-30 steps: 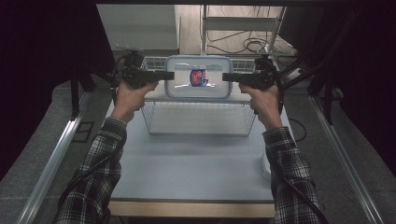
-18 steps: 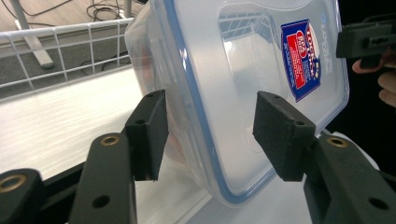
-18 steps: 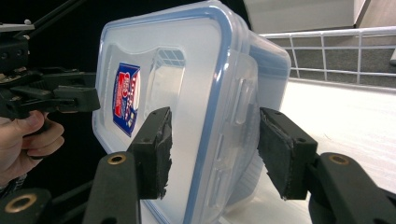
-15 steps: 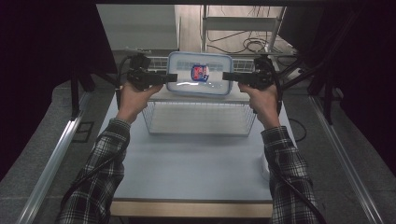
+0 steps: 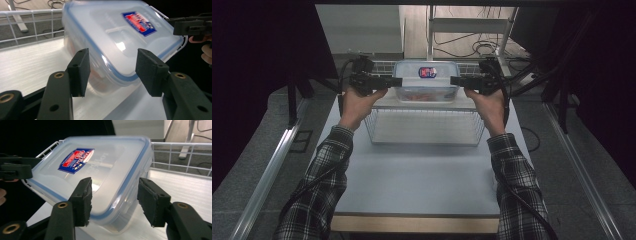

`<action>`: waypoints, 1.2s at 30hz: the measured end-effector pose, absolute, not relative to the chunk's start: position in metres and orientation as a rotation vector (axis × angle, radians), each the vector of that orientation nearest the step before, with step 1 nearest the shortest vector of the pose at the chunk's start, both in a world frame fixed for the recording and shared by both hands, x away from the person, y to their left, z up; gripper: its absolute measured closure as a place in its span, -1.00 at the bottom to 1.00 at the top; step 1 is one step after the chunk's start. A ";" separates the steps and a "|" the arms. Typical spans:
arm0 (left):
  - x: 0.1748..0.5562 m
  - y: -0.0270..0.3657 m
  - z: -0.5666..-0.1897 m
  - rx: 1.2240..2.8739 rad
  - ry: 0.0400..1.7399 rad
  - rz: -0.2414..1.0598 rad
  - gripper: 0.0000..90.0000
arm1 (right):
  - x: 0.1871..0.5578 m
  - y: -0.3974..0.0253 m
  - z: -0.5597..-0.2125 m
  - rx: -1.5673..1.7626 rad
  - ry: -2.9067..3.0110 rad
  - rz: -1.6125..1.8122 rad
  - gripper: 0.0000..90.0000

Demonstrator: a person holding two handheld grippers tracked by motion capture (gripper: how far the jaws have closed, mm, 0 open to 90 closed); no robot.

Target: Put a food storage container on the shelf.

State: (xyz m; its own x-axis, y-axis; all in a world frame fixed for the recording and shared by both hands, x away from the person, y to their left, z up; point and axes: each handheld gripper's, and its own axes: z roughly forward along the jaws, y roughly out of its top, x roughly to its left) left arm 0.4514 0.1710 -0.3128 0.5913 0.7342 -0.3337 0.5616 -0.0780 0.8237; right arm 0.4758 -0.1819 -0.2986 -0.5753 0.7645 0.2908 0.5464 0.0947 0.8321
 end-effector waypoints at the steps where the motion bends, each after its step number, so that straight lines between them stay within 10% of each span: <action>1: 0.451 0.171 -0.313 1.754 1.067 0.201 0.01 | 0.476 -0.181 -0.298 1.319 2.152 1.475 0.03; 21: 0.449 0.172 -0.311 1.767 1.044 0.235 0.00 | 0.466 -0.183 -0.298 1.343 2.157 1.483 0.13; 36: 0.419 0.168 -0.316 1.803 0.936 0.287 -0.55 | 0.440 -0.186 -0.299 1.193 2.203 1.528 -0.23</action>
State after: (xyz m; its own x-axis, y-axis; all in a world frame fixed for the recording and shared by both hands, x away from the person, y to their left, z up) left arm 0.4189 0.1680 -0.3159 0.6671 0.7103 -0.2248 0.4627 -0.1585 0.8723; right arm 0.4399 -0.1861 -0.2988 -0.6516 0.7108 0.2648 0.4970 0.1363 0.8570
